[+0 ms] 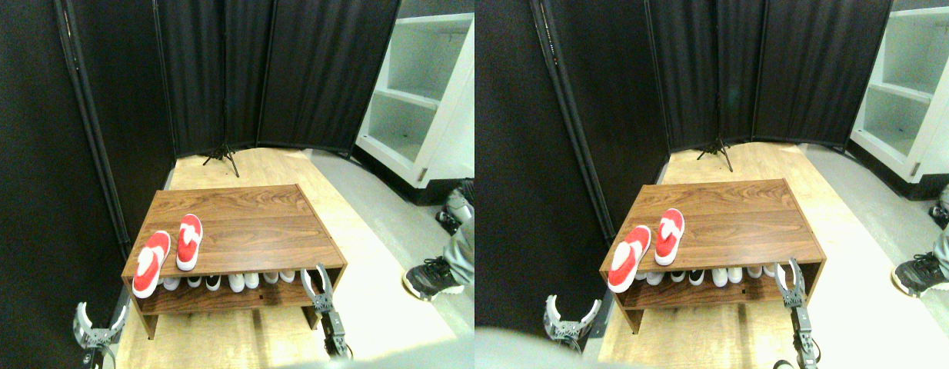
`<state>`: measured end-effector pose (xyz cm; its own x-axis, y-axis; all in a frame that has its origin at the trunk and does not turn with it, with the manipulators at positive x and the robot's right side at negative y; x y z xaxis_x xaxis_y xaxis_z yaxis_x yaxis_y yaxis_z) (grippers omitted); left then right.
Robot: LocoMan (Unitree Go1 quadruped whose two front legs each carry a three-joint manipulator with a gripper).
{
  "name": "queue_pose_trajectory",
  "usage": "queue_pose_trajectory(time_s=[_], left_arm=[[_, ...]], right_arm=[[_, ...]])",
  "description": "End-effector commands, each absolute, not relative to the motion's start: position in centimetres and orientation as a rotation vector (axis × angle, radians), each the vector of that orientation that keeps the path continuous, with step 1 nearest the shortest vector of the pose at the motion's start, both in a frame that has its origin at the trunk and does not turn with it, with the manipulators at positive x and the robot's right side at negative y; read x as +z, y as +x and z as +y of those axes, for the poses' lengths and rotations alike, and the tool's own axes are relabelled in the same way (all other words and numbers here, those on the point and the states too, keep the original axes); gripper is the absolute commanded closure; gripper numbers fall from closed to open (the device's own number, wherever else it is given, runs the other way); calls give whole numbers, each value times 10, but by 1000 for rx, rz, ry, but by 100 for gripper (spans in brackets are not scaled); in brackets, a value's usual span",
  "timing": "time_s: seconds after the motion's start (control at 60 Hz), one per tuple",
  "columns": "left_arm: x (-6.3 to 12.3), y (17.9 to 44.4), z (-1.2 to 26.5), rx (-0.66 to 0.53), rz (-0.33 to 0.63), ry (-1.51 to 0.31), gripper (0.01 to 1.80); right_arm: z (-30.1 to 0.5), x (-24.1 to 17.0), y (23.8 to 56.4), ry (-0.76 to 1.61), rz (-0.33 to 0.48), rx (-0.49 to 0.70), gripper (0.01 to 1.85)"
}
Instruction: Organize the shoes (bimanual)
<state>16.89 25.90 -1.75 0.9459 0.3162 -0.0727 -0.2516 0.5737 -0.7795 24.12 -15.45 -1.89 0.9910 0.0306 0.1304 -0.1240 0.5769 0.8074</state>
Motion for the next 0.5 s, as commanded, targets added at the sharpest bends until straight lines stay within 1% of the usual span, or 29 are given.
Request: queue_pose_trajectory(time_s=[0.017,0.117,0.15,0.183,0.283,0.317,0.45,0.5], left_arm=[[-4,169,246,282,-90,-928,70],[-3,169,240,269,-64,-928,63],[-4,170,239,269,-46,-922,55],[-4,170,238,271,-38,-926,52],[-5,173,232,264,-30,-922,33],[-6,174,230,261,-25,-928,30],[-11,183,224,254,-17,-989,23],[-12,185,222,259,-15,-1011,23]], right_arm=[[-152,-15,244,943,-164,95,164],[-151,-14,245,926,-189,102,164],[-151,-15,246,923,-198,102,165],[-151,-15,246,923,-199,97,165],[-152,-16,247,909,-197,83,165],[-152,-16,247,898,-195,85,164],[-151,-18,248,903,-192,84,163],[-150,-18,248,904,-191,84,164]])
